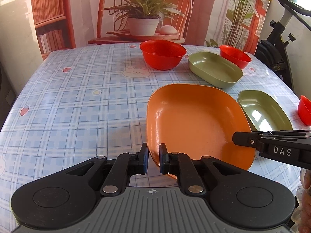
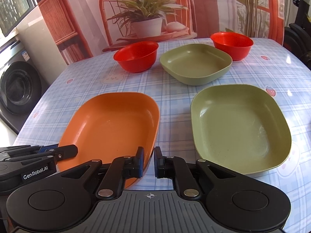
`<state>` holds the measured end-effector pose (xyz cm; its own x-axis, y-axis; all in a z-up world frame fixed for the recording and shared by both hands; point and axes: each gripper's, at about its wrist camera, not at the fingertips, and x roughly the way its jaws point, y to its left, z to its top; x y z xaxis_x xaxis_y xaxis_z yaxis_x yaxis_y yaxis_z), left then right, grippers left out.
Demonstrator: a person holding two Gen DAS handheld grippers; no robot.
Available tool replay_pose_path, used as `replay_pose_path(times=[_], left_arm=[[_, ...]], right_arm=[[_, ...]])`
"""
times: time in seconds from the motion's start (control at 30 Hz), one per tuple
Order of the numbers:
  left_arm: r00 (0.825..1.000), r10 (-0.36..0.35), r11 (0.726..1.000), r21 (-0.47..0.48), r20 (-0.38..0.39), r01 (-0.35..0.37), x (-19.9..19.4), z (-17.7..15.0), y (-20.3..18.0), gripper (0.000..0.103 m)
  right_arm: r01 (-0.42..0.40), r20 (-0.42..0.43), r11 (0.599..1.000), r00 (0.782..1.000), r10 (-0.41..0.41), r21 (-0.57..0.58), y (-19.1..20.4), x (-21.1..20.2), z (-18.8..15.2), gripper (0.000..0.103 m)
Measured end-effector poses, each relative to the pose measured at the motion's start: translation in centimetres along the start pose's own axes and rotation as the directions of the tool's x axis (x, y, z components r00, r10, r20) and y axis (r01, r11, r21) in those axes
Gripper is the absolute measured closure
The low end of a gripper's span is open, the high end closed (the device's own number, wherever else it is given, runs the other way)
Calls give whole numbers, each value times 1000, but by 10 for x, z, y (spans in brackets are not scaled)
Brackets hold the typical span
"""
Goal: Organize plates and bowls
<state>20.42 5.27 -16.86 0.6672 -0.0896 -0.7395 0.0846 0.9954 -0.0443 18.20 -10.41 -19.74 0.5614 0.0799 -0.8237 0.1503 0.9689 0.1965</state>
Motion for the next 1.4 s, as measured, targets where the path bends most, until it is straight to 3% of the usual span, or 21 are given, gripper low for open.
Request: replay_pose_path(times=[0.2,0.37,0.7,0.97,1.4], left_arm=[[998,-28,999,45,57,26,-12,37,-27,90],[994,-96,989,116,60,88,1,55,-73,89],[983,-180,972,144,-41,184,36,41,-135,89],[973,-195,969,126,-123,210,54,32,-148,89],[972,-196,971,113,-133,212,58,36,-149,88]], right_arm=[[-21,91,999,996,18,38,-24,-29,30,94],[67,138,997,988,-70,26,-65,-42,48,96],[158,112,987,981,-160,20,-138,-56,46,98],[170,90,985,981,-173,41,-161,-44,38,98],[158,79,984,983,-165,84,-172,-28,35,98]])
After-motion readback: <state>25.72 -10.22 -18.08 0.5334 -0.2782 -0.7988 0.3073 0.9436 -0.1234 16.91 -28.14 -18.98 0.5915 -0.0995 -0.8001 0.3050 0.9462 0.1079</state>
